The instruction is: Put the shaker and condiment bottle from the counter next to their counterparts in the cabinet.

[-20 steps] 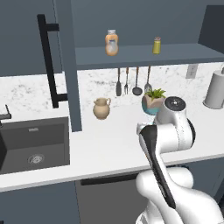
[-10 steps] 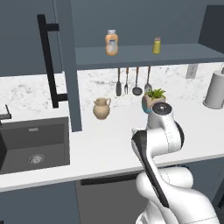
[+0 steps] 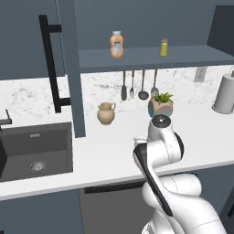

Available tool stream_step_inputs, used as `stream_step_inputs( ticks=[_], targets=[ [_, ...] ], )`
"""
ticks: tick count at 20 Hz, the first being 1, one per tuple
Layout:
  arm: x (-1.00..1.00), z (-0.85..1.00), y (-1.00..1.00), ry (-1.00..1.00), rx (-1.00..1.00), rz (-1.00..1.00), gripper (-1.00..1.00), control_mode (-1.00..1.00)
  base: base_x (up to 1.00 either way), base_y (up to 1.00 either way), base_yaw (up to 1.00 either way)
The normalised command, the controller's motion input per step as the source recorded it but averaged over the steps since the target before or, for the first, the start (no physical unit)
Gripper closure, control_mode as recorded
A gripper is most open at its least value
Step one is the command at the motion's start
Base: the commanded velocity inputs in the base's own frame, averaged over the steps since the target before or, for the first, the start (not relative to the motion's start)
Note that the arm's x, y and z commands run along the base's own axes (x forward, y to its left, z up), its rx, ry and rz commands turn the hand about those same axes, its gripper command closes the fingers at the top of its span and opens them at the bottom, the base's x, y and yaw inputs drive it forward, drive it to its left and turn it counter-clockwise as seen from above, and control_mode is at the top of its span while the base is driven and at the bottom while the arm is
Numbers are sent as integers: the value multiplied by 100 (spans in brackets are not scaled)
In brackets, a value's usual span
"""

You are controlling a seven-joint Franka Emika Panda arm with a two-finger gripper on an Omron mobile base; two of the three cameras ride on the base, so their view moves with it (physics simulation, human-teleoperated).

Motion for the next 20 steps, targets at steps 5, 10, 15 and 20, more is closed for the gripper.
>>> stream_step_inputs(
  ticks=[5, 10, 15, 20],
  targets=[
    [31, -39, 0, -4, 0, -9, -100, -100, 0, 0, 0],
    [38, -16, -9, 6, 0, -4, -100, -100, 0, 0, 0],
    [31, -16, -15, 14, 0, 0, -100, -100, 0, 0, 0],
    [9, -33, -15, 3, 0, 0, -100, -100, 0, 0, 0]
  ],
)
